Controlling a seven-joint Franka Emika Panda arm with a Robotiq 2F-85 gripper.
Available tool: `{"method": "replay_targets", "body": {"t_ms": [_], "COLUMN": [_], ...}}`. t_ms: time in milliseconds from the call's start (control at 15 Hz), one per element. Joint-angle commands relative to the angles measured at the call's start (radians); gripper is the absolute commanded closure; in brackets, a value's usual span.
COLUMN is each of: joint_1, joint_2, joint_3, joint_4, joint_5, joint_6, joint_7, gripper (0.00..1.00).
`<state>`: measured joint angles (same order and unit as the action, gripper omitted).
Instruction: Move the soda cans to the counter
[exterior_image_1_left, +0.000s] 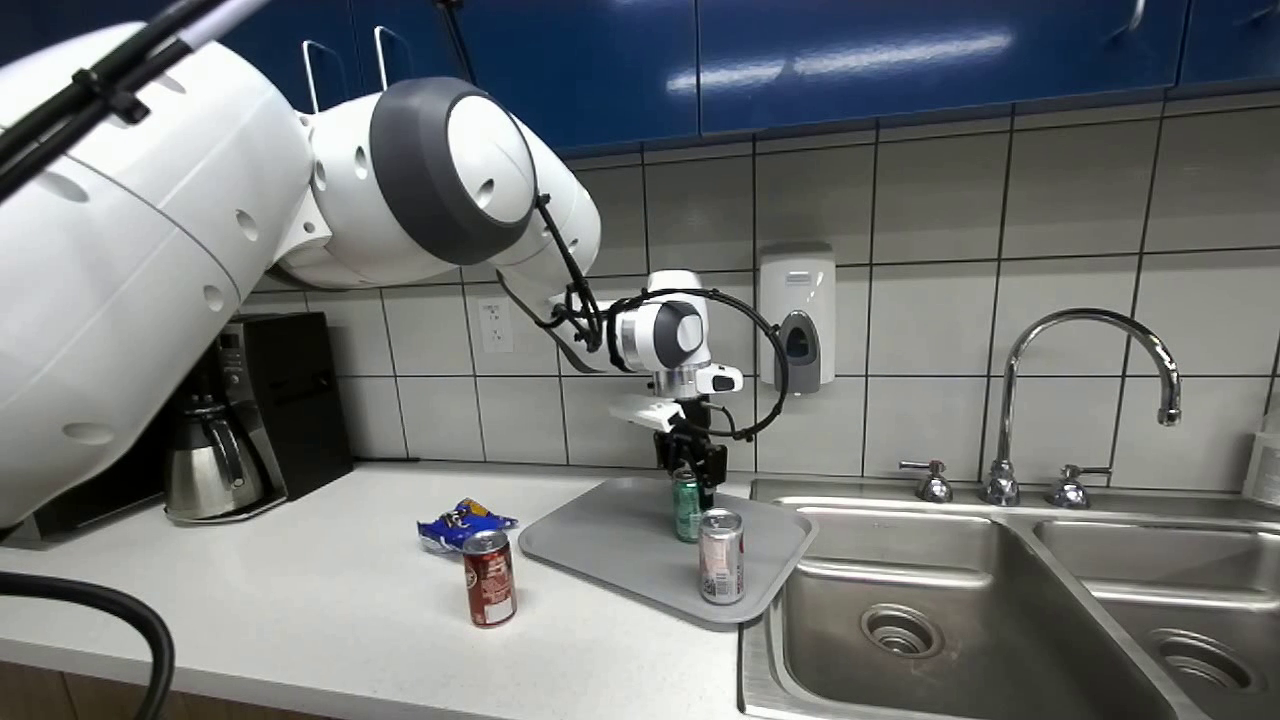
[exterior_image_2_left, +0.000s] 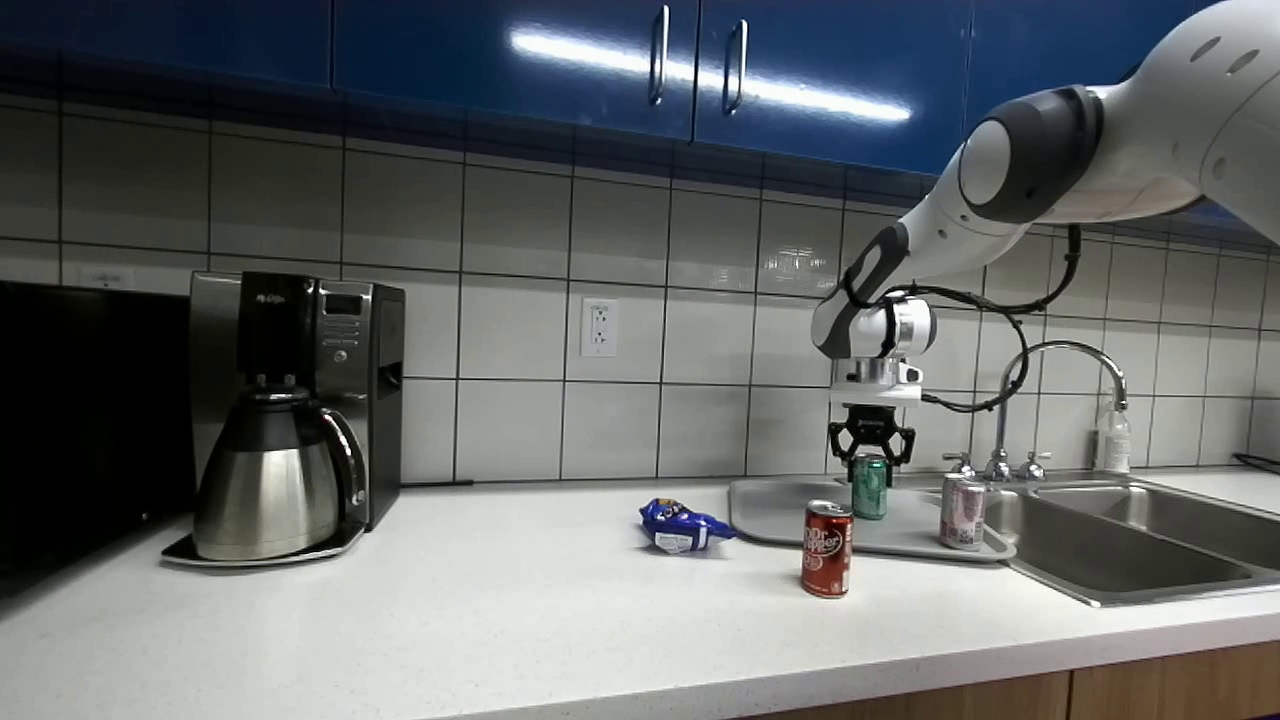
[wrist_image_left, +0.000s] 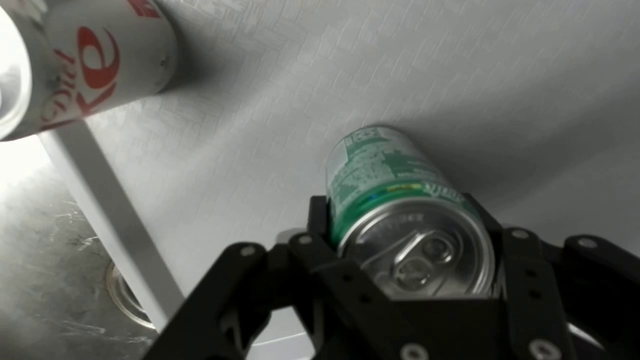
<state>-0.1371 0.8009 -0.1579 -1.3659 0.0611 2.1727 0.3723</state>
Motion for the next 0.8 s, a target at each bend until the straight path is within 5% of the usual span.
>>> {"method": "replay_targets", "body": {"t_ms": [0,733], "joint_1": [-0.013,0.007], "joint_2": [-0.018,-0.141], "joint_3": [0.01,0.013], "joint_4": [0.003,-0.143], "joint_5": [0.023,0.006], "joint_6": [-0.021,0.043], "joint_7": [-0.027,-0.072], "gripper": [0.62,0.62]}}
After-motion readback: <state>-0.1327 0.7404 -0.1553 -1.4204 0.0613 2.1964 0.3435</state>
